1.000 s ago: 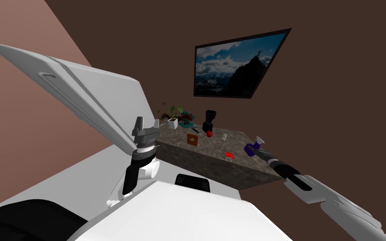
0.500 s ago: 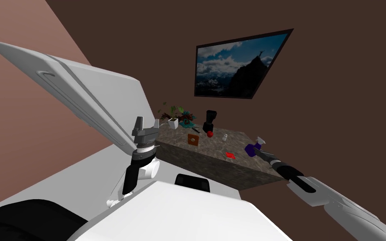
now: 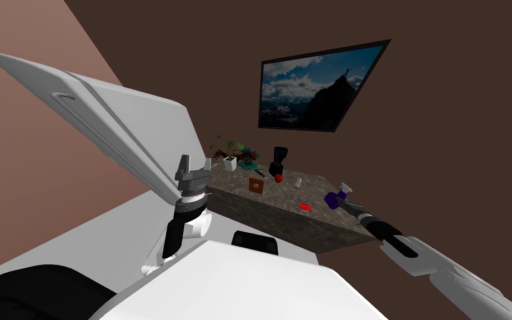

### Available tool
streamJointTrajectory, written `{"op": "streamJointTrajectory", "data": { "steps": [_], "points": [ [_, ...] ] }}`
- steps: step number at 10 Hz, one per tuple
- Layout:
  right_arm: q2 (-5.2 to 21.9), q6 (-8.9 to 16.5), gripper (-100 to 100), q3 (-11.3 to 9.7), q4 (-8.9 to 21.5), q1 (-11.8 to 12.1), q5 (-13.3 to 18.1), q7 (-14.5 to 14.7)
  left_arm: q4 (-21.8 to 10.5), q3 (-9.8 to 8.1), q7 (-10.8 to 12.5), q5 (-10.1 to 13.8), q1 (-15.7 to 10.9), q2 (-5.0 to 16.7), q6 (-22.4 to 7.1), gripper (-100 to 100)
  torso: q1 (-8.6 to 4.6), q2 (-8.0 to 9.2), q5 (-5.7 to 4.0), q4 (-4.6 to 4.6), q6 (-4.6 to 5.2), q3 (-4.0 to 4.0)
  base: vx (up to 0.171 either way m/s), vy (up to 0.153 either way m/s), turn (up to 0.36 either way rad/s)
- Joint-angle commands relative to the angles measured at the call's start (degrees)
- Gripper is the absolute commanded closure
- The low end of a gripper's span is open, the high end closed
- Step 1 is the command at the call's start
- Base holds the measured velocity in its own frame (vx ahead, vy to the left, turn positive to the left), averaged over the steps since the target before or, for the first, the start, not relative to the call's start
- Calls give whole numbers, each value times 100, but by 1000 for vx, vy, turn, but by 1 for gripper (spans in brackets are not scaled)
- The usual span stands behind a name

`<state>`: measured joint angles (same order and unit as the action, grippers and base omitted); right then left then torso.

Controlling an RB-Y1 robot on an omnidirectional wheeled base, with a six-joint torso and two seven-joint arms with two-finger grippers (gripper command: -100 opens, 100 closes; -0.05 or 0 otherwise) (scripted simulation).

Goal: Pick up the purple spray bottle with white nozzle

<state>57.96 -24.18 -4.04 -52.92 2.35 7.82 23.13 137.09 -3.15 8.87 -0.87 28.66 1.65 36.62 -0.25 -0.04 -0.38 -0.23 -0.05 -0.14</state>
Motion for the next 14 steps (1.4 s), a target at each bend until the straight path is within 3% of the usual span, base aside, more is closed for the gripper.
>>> {"op": "streamJointTrajectory", "data": {
  "steps": [1, 2, 3, 4, 6, 7, 8, 9, 11, 12, 14],
  "points": [
    [-104, 241, 100, 28, -286, 144, 46, 28, 0, 0, 0, 0, 0, 0, 0, 0, 0, 0, 0, 0, 0, 0, -7, -96, 29],
    [-104, 241, 100, 28, -364, 144, 46, 28, 0, 0, 0, 0, 0, 0, 0, 0, -20, -9, -15, -8, -5, -8, -4, -46, 6],
    [-276, 484, 100, 145, -528, 366, 136, 83, 0, 0, 0, 0, 0, 0, 0, 0, -17, -18, -16, -10, -5, -14, -3, -80, 69],
    [-276, 597, 100, 145, -701, 415, 136, 83, 0, 0, 0, 0, 0, 0, 0, 0, -33, -17, -36, -25, 4, -21, -6, -80, 34],
    [-276, 597, 100, 145, -915, 415, 136, 83, 0, 0, 0, 0, 0, 0, 0, 0, -44, -27, -58, -41, 8, -34, -4, -14, -16],
    [-449, 876, 100, 262, -1125, 685, 226, 139, 0, 0, 0, 0, 0, -1, 0, 0, -33, -30, -59, -43, 5, -36, -7, -46, 71],
    [-449, 952, 100, 262, -1360, 685, 226, 139, 0, 0, 0, 0, 0, 0, 0, 0, -47, -24, -77, -56, 11, -40, -9, -73, 27],
    [-622, 1200, 100, 379, -1641, 956, 316, 194, 0, 0, 0, 0, 0, 0, 0, 0, -59, -26, -86, -58, 8, -42, -4, -99, 53],
    [-622, 1308, 100, 379, -2015, 956, 316, 194, 0, 0, 0, 0, 0, 0, 0, 0, -82, -35, -112, -75, 8, -55, -13, -67, 15],
    [-795, 1600, 100, 496, -2261, 1226, 405, 249, 0, 0, 0, 0, 0, 0, 0, 0, -72, -41, -109, -75, 6, -58, -1, -65, 67],
    [-795, 1663, 100, 496, -2566, 1226, 405, 249, 0, 0, 0, 0, 0, 0, 0, 0, -85, -49, -117, -81, 8, -64, -2, -50, 9]
  ]
}}
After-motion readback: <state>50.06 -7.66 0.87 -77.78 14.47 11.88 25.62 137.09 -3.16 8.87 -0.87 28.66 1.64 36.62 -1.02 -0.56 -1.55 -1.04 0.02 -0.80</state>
